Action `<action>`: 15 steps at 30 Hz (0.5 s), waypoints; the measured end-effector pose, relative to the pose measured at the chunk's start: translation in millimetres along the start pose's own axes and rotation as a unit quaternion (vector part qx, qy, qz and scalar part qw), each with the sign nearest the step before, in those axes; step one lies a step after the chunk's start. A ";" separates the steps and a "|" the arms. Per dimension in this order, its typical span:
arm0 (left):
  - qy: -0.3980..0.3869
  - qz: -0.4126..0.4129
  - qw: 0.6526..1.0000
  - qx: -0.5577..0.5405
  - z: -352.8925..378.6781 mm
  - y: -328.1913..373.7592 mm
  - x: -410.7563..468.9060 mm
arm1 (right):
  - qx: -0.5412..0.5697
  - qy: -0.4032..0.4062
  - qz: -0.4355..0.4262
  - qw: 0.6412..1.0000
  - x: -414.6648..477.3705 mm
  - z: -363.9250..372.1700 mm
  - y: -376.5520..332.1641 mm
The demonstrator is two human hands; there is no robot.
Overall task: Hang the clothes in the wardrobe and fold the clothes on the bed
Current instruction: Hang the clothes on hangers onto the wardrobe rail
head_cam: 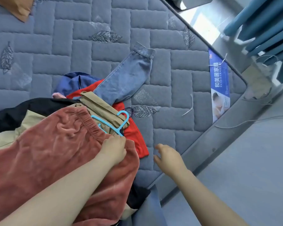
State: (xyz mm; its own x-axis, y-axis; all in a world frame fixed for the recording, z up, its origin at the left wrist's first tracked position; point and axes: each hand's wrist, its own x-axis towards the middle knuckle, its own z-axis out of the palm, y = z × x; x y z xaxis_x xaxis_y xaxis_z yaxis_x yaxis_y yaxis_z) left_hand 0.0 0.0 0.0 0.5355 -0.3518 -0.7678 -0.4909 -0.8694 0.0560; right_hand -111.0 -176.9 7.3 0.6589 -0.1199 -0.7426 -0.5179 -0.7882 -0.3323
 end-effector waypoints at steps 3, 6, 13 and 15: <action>-0.015 -0.034 0.999 0.010 13.3 4.2 24.0 | 0.005 0.003 0.005 1.000 14.5 9.7 11.3; -0.030 -0.066 0.997 0.035 28.2 9.0 42.2 | 0.007 -0.005 0.009 1.000 26.0 19.7 19.6; 0.045 -0.210 0.970 -0.110 55.2 20.5 57.5 | 0.016 -0.004 0.000 1.000 39.3 33.0 23.1; 0.084 -0.235 0.955 -0.158 55.6 17.1 57.7 | 0.019 -0.002 -0.008 1.000 40.2 34.4 20.9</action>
State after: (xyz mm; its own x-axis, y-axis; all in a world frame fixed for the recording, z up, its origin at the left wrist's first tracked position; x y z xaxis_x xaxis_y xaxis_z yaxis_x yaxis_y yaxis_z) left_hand -15.7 -15.9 -78.9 0.7619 0.0763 -0.6432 0.0488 -0.9970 -0.0605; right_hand -114.1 -177.4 -49.5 0.6652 -0.1044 -0.7393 -0.5275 -0.7665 -0.3663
